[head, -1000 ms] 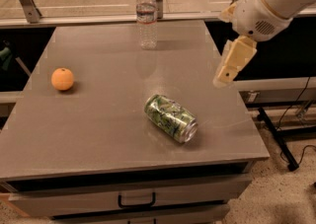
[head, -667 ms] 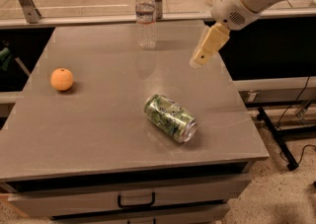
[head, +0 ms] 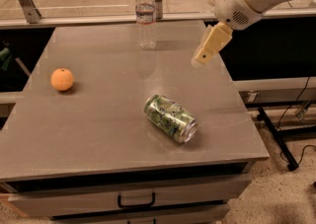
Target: Pick water bottle
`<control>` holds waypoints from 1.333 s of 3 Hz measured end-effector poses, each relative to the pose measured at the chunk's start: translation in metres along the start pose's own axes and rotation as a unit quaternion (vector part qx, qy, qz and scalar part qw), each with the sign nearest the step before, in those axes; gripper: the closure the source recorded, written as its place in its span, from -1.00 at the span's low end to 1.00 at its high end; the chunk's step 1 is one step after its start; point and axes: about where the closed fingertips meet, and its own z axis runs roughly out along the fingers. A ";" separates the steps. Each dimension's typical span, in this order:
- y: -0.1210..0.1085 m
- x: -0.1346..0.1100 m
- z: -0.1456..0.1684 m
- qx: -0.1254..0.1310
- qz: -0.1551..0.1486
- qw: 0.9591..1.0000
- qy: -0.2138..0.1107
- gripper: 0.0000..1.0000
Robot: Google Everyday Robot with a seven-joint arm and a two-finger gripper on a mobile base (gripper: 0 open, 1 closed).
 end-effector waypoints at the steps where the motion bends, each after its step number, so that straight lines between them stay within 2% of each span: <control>1: -0.015 -0.007 0.027 0.026 0.048 0.998 -0.041 -1.00; 2: -0.050 -0.013 0.061 0.066 0.085 0.990 -0.092 -1.00; 3: -0.091 -0.030 0.097 0.093 0.121 0.976 -0.154 -1.00; 4: -0.121 -0.055 0.130 0.096 0.153 0.960 -0.215 -1.00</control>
Offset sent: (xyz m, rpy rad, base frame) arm 0.1337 0.0312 -0.0226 0.4043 -0.1655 -0.2057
